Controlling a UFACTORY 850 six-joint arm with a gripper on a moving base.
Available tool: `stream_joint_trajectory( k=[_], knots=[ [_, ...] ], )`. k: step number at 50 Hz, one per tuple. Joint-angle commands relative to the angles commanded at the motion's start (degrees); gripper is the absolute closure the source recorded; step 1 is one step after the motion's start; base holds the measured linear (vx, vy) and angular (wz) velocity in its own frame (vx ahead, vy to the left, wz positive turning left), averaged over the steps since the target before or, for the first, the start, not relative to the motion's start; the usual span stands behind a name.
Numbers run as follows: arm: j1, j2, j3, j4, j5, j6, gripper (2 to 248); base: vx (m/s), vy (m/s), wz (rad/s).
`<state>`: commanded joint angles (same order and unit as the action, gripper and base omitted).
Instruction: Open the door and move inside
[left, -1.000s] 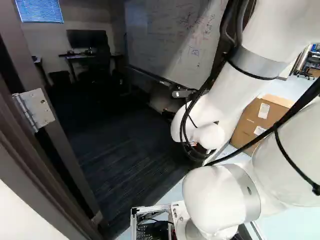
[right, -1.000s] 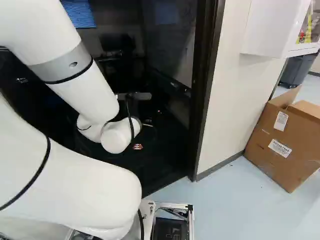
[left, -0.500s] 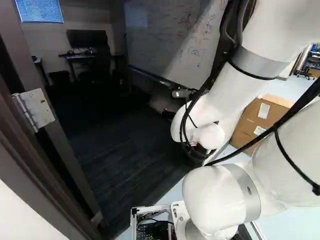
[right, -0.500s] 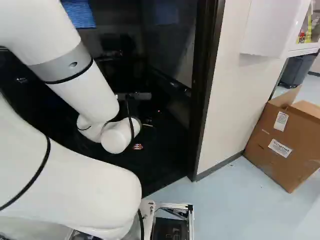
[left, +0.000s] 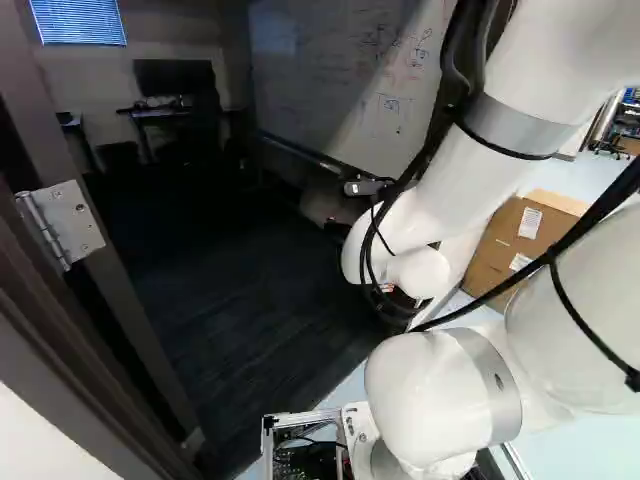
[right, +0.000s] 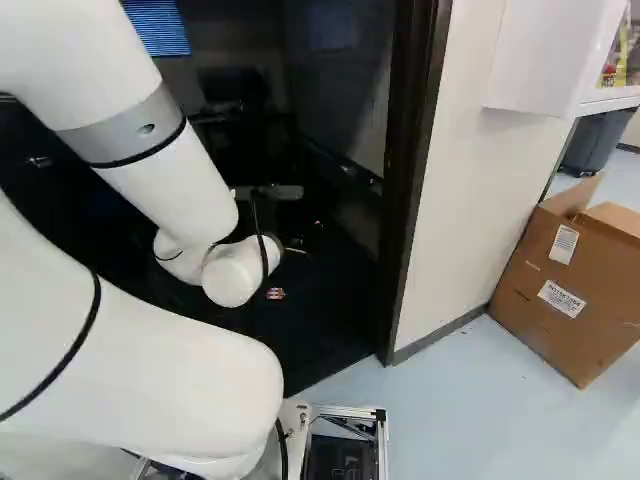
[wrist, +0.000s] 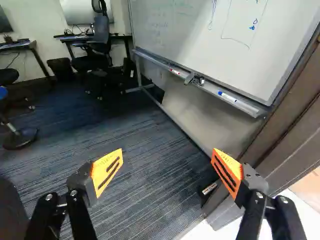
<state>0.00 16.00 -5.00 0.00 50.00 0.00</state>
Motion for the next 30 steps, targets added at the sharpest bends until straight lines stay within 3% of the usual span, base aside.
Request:
stream_joint_trajectory(
  k=[30],
  knots=[
    [0.00, 0.00, 0.00, 0.00, 0.00, 0.00, 3, 0.126, 0.007, 0.015]
  ],
)
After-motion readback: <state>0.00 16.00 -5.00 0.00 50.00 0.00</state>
